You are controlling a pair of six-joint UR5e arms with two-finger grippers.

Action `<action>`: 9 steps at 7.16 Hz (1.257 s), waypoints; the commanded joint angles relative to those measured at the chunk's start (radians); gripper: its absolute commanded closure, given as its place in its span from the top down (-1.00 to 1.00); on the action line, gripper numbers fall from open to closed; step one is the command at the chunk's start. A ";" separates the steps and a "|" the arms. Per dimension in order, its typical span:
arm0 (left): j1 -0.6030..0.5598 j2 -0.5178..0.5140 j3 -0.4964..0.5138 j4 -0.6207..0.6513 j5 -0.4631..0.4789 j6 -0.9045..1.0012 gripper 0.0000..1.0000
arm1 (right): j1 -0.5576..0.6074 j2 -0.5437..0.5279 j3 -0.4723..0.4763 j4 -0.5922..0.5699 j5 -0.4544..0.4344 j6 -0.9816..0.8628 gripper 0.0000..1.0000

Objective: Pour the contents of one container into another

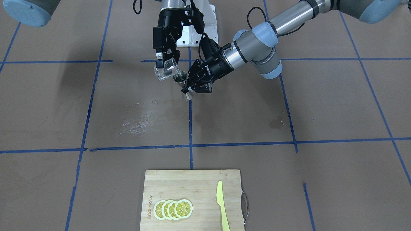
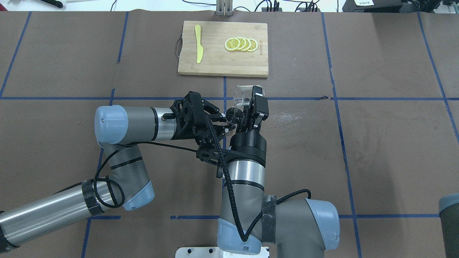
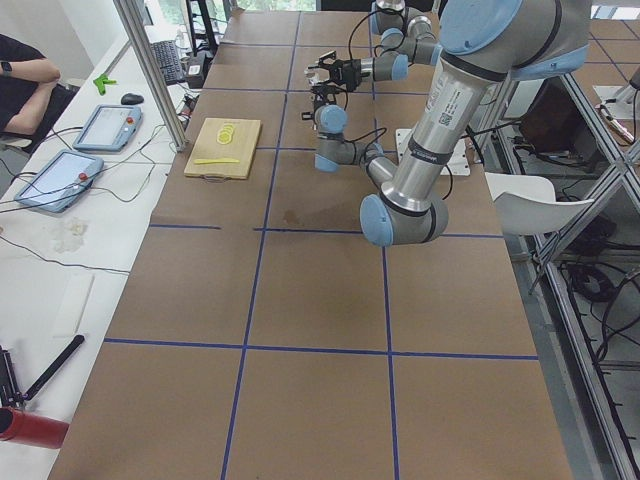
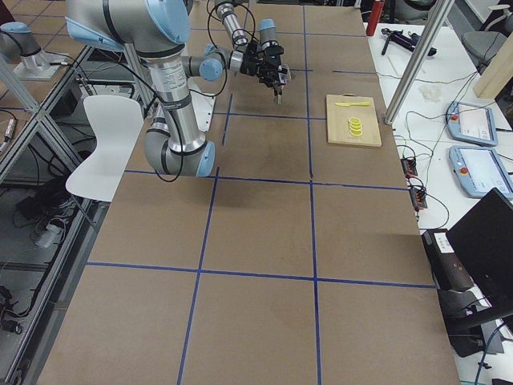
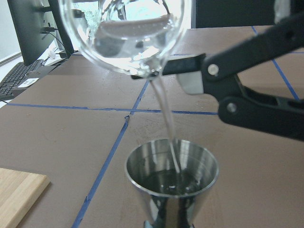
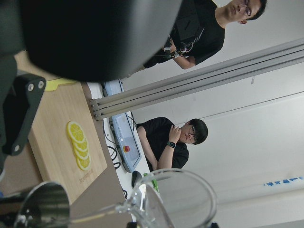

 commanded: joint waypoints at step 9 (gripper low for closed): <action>0.001 0.000 -0.003 0.000 0.000 0.000 -1.00 | 0.002 0.000 0.000 0.001 -0.003 -0.038 -1.00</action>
